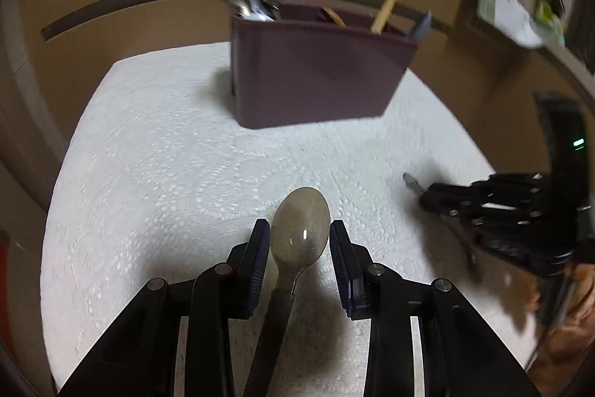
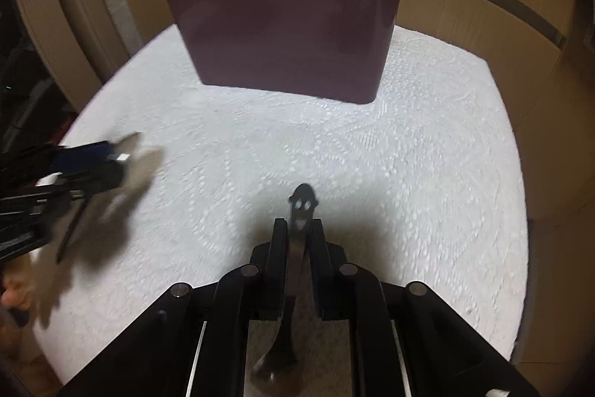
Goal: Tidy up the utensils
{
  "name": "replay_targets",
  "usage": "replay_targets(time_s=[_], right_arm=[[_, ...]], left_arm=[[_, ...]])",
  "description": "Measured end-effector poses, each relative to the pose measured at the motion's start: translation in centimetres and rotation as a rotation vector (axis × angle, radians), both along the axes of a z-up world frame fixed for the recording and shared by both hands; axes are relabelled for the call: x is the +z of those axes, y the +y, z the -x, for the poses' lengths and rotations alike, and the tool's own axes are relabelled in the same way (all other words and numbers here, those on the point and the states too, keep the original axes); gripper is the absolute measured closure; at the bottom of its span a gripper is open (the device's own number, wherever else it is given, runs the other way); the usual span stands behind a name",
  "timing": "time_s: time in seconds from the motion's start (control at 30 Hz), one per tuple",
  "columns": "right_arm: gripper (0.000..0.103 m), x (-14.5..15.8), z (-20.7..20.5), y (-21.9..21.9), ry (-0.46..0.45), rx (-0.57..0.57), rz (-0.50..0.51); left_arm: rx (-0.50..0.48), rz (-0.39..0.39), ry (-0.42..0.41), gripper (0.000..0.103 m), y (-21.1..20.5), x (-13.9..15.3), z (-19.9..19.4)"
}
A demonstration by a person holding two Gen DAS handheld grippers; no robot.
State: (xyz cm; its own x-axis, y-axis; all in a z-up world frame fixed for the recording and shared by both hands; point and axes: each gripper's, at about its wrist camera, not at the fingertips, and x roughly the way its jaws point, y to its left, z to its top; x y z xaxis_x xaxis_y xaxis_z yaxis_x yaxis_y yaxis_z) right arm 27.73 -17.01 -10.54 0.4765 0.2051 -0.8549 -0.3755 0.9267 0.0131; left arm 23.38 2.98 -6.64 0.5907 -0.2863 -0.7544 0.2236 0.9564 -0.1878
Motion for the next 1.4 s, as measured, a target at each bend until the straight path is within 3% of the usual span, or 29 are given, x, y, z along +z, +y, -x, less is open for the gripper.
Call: replay_targets(time_s=[0.17, 0.57, 0.63, 0.87, 0.93, 1.0, 1.13, 1.2, 1.4], right_arm=[[0.091, 0.2, -0.1, 0.6, -0.023, 0.009, 0.046], [0.091, 7.2, 6.5, -2.9, -0.186, -0.024, -0.184], [0.100, 8.2, 7.4, -3.3, -0.212, -0.022, -0.212], [0.100, 10.0, 8.0, -3.7, -0.271, -0.013, -0.204], [0.097, 9.5, 7.6, -4.0, -0.249, -0.005, -0.180], [0.085, 8.2, 7.2, -4.4, -0.207, -0.019, -0.159], [0.072, 4.8, 9.1, -4.7, -0.131, -0.025, -0.123], [0.056, 3.3, 10.6, -4.4, -0.102, -0.028, -0.125], [0.056, -0.5, 11.6, -2.9, -0.073, -0.103, -0.094]], left_arm=[[0.050, 0.051, -0.075, 0.069, 0.4, 1.9, 1.4], [0.041, 0.061, -0.204, 0.069, -1.0, 6.2, 4.6], [0.033, 0.065, -0.215, 0.069, -1.2, 6.9, 5.1], [0.023, 0.044, -0.247, 0.069, -1.9, 8.4, 5.9], [0.030, 0.049, -0.241, 0.069, -1.8, 8.5, 5.8], [0.036, 0.057, -0.233, 0.069, -1.7, 8.4, 5.7], [0.037, 0.063, -0.233, 0.069, -1.6, 8.4, 5.8], [0.037, 0.069, -0.235, 0.069, -1.5, 8.4, 5.9], [0.043, 0.087, -0.239, 0.069, -1.3, 8.0, 6.1]])
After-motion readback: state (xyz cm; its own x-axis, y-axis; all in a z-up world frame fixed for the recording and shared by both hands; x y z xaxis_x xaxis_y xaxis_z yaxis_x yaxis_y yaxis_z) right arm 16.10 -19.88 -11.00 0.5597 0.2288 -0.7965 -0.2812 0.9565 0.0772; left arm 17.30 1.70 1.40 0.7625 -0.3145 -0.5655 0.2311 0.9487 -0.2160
